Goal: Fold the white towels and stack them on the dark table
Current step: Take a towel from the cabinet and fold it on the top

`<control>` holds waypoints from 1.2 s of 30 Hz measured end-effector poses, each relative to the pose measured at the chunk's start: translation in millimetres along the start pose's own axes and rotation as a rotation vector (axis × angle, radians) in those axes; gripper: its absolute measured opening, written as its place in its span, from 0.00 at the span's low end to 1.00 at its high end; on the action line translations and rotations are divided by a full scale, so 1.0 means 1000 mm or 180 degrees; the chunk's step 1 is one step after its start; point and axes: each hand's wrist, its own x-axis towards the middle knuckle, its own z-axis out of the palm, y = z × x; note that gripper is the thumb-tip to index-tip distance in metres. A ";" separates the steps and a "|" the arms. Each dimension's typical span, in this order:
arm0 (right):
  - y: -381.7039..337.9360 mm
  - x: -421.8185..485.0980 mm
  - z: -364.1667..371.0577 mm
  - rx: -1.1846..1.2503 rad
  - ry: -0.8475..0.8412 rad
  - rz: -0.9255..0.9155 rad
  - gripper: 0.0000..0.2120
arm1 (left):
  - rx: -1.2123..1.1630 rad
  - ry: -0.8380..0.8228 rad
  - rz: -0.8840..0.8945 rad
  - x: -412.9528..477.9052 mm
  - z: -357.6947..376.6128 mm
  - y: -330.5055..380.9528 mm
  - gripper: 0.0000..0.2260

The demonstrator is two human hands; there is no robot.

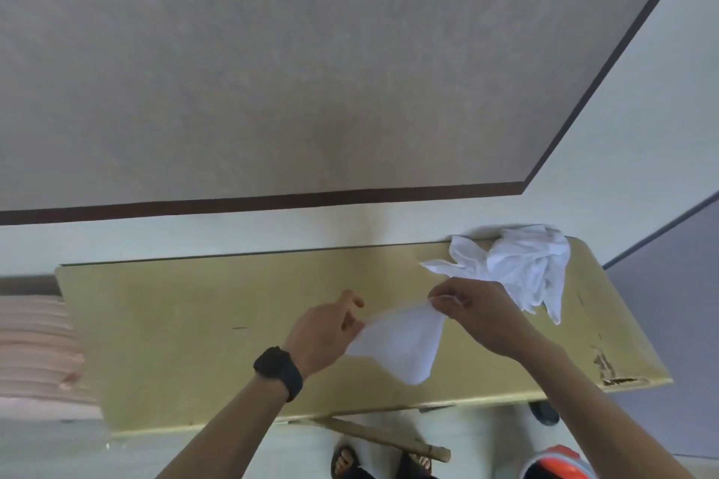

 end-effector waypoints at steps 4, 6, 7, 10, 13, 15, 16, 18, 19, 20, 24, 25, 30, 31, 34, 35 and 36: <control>0.002 0.017 0.022 -0.0283 -0.0130 -0.0031 0.06 | 0.0656 -0.0088 0.0030 -0.007 0.008 -0.030 0.14; 0.002 0.028 0.029 -0.0556 -0.0056 -0.0253 0.08 | 0.0900 0.0033 -0.0035 -0.004 0.005 -0.039 0.15; 0.003 0.035 0.030 -0.0723 -0.0005 -0.0359 0.09 | 0.0933 0.0148 -0.0087 -0.001 0.000 -0.043 0.15; 0.002 0.057 0.025 -0.1154 0.0185 -0.0456 0.12 | 0.1068 0.0425 -0.0142 0.014 -0.023 -0.052 0.14; -0.003 0.078 0.011 -0.1351 0.0489 -0.0454 0.12 | 0.1184 0.0886 -0.0037 0.031 -0.053 -0.051 0.14; -0.007 0.088 0.002 -0.1434 0.0726 -0.0464 0.11 | 0.1311 0.1206 0.0064 0.040 -0.071 -0.049 0.13; -0.008 0.091 -0.002 -0.1428 0.0859 -0.0475 0.11 | 0.1380 0.1330 0.0115 0.044 -0.078 -0.048 0.12; -0.008 0.096 -0.008 -0.1322 0.1072 -0.0487 0.10 | 0.1450 0.1551 0.0210 0.048 -0.088 -0.050 0.11; -0.008 0.099 -0.010 -0.1251 0.1149 -0.0493 0.09 | 0.1444 0.1662 0.0257 0.049 -0.090 -0.051 0.10; -0.008 0.100 -0.011 -0.1197 0.1206 -0.0497 0.09 | 0.1432 0.1772 0.0312 0.049 -0.092 -0.053 0.08; -0.001 0.100 -0.009 -0.1197 0.1279 -0.0549 0.09 | 0.1549 0.2055 0.0494 0.049 -0.084 -0.057 0.05; 0.003 0.097 -0.005 -0.1237 0.1238 -0.0535 0.10 | 0.1568 0.2074 0.0536 0.048 -0.079 -0.059 0.05; 0.036 0.067 0.031 -0.1386 0.0821 -0.0332 0.11 | 0.1752 0.1948 0.0686 0.023 -0.028 -0.077 0.08; 0.046 0.059 0.042 -0.1356 0.0727 -0.0302 0.10 | 0.1753 0.1824 0.0674 0.014 -0.011 -0.083 0.11; 0.081 0.031 0.083 -0.1402 0.0385 -0.0129 0.08 | 0.1640 0.1319 0.0510 -0.017 0.044 -0.098 0.16; 0.092 0.021 0.097 -0.1463 0.0215 -0.0021 0.09 | 0.1588 0.1149 0.0455 -0.027 0.063 -0.104 0.16; 0.103 0.012 0.110 -0.1514 0.0031 0.0082 0.10 | 0.1527 0.0968 0.0400 -0.037 0.079 -0.108 0.15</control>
